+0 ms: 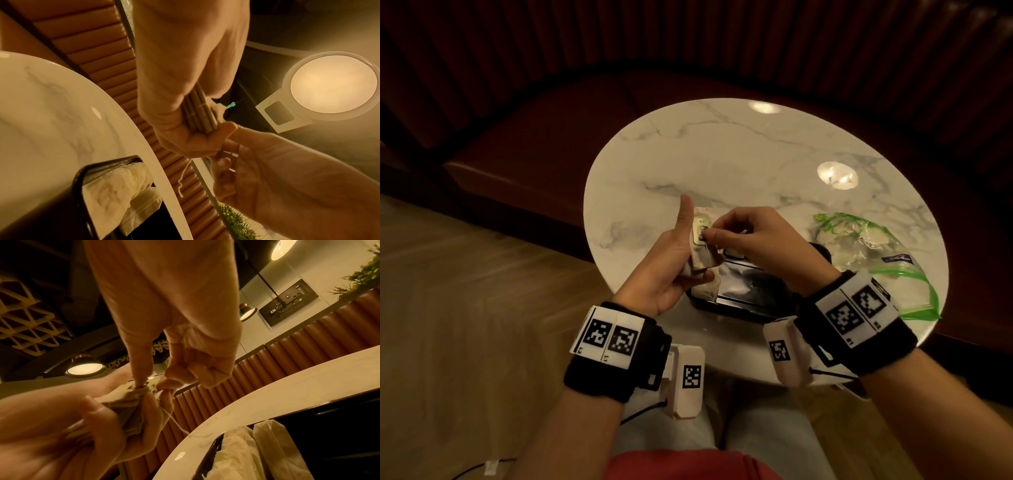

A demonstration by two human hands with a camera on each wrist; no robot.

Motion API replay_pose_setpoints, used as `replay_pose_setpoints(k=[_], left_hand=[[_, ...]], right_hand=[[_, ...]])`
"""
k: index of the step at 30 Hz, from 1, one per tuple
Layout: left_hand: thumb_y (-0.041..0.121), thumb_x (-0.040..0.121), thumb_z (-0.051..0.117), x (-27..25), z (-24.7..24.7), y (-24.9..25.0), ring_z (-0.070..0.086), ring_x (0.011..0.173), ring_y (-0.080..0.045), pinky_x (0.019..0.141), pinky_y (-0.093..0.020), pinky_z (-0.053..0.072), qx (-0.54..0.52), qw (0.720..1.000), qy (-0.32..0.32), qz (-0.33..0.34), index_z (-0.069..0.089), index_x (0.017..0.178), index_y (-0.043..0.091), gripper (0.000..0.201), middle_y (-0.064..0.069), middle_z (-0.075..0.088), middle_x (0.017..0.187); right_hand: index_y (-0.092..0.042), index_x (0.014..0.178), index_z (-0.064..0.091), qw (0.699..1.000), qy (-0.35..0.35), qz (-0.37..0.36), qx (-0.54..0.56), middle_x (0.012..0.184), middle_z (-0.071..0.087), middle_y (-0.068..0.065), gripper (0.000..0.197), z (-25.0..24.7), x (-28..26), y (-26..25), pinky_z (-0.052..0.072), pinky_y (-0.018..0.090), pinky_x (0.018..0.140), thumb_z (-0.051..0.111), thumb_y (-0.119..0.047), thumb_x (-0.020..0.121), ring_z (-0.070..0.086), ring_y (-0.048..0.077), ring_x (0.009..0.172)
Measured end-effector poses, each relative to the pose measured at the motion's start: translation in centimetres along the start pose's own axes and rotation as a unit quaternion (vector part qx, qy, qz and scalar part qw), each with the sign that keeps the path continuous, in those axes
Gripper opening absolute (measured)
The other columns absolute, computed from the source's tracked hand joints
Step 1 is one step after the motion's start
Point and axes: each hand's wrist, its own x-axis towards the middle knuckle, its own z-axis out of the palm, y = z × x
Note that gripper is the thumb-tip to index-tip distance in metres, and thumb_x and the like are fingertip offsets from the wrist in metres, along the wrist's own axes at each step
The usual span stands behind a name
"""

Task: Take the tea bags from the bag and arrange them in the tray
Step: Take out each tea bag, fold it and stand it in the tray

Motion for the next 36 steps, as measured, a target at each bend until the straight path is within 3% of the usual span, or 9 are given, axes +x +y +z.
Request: replay_pose_setpoints(k=[7,11,14,17,20,23,30,33,36], left_hand=[[0.066,0.094,0.027,0.2,-0.1,-0.1,0.067,0.071,-0.009,0.055,-0.02,0.046,0.014,1.0,-0.023,0.013,0.066,0.106,0.02,0.062,0.0,0.073,0.08],[0.061,0.091,0.044,0.2,-0.1,0.1,0.063,0.07,-0.01,0.047,-0.017,0.043,-0.018,0.999,-0.027,0.018,0.069,0.107,0.017,0.053,-0.003,0.072,0.084],[0.046,0.08,0.064,0.2,-0.1,0.1,0.07,0.081,-0.01,0.048,-0.016,0.04,-0.021,0.999,-0.022,0.039,0.065,0.117,0.012,0.051,-0.003,0.074,0.098],[0.019,0.085,0.069,0.4,-0.4,-0.1,0.07,0.083,-0.01,0.047,-0.015,0.04,-0.008,0.998,-0.015,0.067,0.066,0.11,0.015,0.026,-0.003,0.074,0.095],[0.01,0.087,0.067,0.6,-0.5,-0.4,0.07,0.093,-0.017,0.055,-0.019,0.043,0.004,0.997,-0.008,0.077,0.067,0.11,0.014,0.024,-0.011,0.074,0.104],[0.009,0.086,0.068,0.8,-0.5,-0.8,0.069,0.095,-0.02,0.071,-0.032,0.044,0.024,0.996,-0.015,0.084,0.067,0.107,0.015,0.022,-0.008,0.073,0.1],[0.007,0.084,0.07,1.0,-0.5,-1.0,0.066,0.096,-0.025,0.076,-0.037,0.045,0.039,0.995,-0.012,0.094,0.066,0.109,0.012,0.026,-0.01,0.07,0.1],[0.007,0.083,0.071,0.9,-0.5,-1.0,0.064,0.095,-0.026,0.073,-0.037,0.044,0.046,0.994,-0.016,0.096,0.067,0.108,0.011,0.026,-0.013,0.069,0.1],[0.004,0.082,0.071,1.0,-0.6,-1.0,0.06,0.088,-0.027,0.061,-0.03,0.043,0.06,0.993,-0.025,0.101,0.068,0.103,0.01,0.022,-0.012,0.068,0.092]], right_hand=[[-0.002,0.094,0.068,0.998,0.005,-0.003,0.066,0.079,0.067,0.008,0.021,-0.8,-0.4,-0.7,0.04,0.01,0.052,0.072,-0.021,0.086,0.055,-0.002,0.057],[-0.004,0.096,0.067,0.994,0.015,-0.003,0.111,0.095,0.068,0.02,0.02,-2.3,-0.7,-0.9,0.045,0.016,0.062,0.07,-0.022,0.087,0.061,0.012,0.078],[0.001,0.098,0.065,0.986,0.037,-0.01,0.16,0.094,0.066,0.018,0.017,-2.9,-0.9,-0.9,0.048,0.021,0.066,0.067,-0.014,0.089,0.06,0.017,0.08],[-0.004,0.093,0.064,0.985,0.052,-0.029,0.16,0.089,0.065,0.01,0.008,-2.9,-1.0,-0.8,0.049,0.023,0.065,0.067,-0.011,0.089,0.062,0.015,0.076],[-0.007,0.097,0.064,0.989,0.056,-0.038,0.134,0.091,0.067,0.008,0.013,-2.7,-1.2,-0.8,0.051,0.025,0.066,0.069,-0.014,0.088,0.064,0.011,0.072],[-0.013,0.108,0.066,0.993,0.061,-0.059,0.081,0.095,0.069,0.008,0.02,-2.8,-1.4,-1.0,0.052,0.02,0.063,0.069,-0.017,0.088,0.065,0.007,0.068],[-0.026,0.098,0.071,0.992,0.058,-0.096,-0.052,0.089,0.07,-0.006,0.009,-3.6,-1.4,-1.1,0.053,0.019,0.065,0.067,-0.025,0.091,0.066,0.005,0.073],[-0.027,0.1,0.072,0.988,0.052,-0.108,-0.095,0.092,0.07,-0.008,0.011,-4.2,-1.4,-1.1,0.051,0.018,0.068,0.069,-0.027,0.089,0.065,0.004,0.077],[-0.031,0.101,0.071,0.983,0.035,-0.129,-0.128,0.095,0.07,-0.009,0.014,-4.7,-1.6,-1.4,0.054,0.018,0.07,0.069,-0.027,0.088,0.066,0.006,0.081]])
